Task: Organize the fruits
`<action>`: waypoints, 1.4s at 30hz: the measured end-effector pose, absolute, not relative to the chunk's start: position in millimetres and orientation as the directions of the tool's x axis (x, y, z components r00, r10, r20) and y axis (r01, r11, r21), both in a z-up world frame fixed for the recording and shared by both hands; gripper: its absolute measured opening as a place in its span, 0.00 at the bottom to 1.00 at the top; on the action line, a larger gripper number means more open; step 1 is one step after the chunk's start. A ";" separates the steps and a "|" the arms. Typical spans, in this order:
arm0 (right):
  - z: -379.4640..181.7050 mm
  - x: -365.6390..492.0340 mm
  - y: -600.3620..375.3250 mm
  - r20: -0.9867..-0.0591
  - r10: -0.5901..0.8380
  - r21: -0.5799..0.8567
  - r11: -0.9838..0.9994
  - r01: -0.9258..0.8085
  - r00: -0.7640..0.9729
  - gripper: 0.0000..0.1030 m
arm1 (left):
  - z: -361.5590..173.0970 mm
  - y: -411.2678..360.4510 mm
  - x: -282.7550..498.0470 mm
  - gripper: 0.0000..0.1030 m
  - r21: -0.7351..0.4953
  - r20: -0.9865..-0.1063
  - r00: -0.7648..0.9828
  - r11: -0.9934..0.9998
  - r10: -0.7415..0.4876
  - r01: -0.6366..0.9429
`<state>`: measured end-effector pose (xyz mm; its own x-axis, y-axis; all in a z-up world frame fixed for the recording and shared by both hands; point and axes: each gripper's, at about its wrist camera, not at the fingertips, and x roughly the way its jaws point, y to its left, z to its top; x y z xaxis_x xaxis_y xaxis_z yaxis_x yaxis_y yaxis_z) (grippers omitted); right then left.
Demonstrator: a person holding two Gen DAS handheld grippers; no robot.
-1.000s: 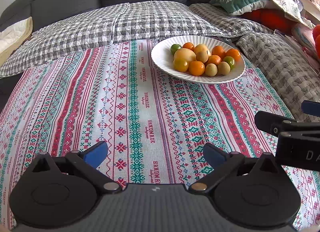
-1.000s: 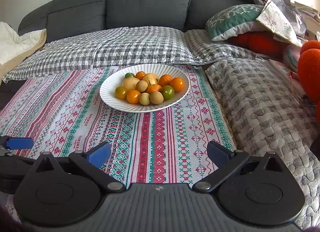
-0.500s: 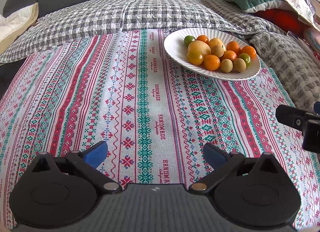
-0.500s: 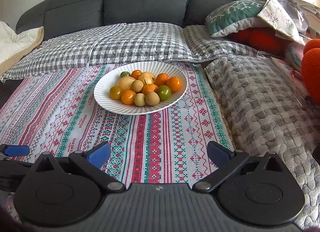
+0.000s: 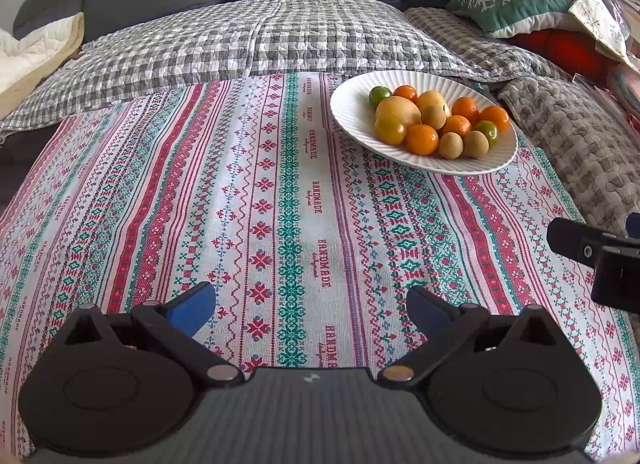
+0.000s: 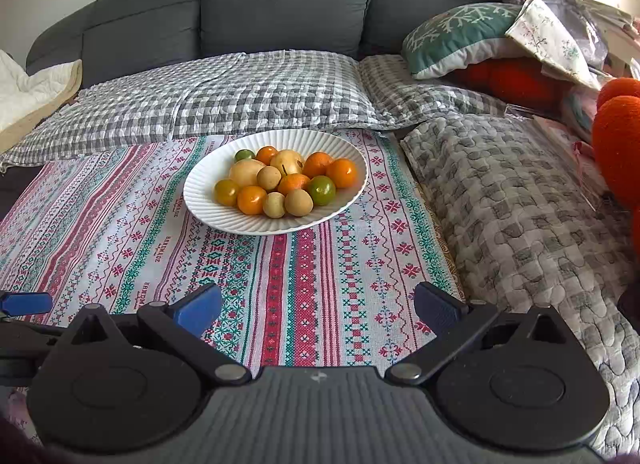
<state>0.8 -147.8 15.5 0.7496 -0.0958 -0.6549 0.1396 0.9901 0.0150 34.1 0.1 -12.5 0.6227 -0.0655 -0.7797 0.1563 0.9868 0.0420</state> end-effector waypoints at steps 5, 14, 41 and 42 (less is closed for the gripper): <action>16.0 -0.2 -145.9 -0.649 -0.101 0.009 0.990 0.141 0.754 1.00 | -9.5 0.1 32.3 0.96 0.042 -0.772 0.632 0.987 -0.067 0.156; 16.3 -1.9 -144.1 -0.644 -0.103 -0.002 0.991 0.133 0.758 1.00 | -7.8 -1.5 29.7 0.96 0.059 -0.760 0.648 0.986 -0.057 0.155; 7.7 0.8 -137.6 -0.660 -0.126 -0.035 0.990 0.137 0.740 1.00 | -4.0 -0.2 26.8 0.96 0.056 -0.752 0.657 0.987 -0.058 0.151; 7.6 0.8 -137.8 -0.661 -0.127 -0.035 0.990 0.138 0.740 1.00 | -4.0 -0.7 26.7 0.96 0.056 -0.752 0.656 0.987 -0.057 0.151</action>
